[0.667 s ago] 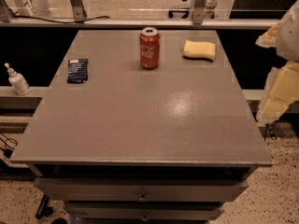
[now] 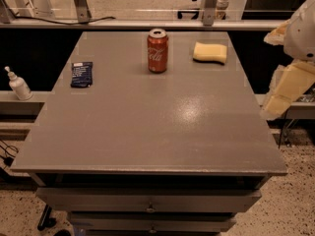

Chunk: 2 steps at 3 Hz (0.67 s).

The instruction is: Knock coke can over

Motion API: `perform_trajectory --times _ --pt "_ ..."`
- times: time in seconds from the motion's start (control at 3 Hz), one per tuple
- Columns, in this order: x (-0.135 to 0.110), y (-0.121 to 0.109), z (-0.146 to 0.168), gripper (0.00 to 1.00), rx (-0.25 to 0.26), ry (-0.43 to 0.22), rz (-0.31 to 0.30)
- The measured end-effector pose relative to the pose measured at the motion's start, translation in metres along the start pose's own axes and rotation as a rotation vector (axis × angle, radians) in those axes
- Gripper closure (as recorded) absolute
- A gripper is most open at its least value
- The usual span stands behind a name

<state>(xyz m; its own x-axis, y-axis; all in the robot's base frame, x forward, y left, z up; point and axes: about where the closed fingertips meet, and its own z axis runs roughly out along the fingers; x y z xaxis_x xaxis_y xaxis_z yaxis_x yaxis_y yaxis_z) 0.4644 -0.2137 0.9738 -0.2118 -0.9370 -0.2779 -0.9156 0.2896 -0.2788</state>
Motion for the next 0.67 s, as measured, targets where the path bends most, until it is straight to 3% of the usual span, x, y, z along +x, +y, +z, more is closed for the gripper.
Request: perform_trajectory --times 0.33,0.67 --pt "-0.011 -0.043 0.026 0.00 0.063 -0.075 0.013" --pt "-0.021 -0.083 0.053 0.00 0.094 -0.157 0.041"
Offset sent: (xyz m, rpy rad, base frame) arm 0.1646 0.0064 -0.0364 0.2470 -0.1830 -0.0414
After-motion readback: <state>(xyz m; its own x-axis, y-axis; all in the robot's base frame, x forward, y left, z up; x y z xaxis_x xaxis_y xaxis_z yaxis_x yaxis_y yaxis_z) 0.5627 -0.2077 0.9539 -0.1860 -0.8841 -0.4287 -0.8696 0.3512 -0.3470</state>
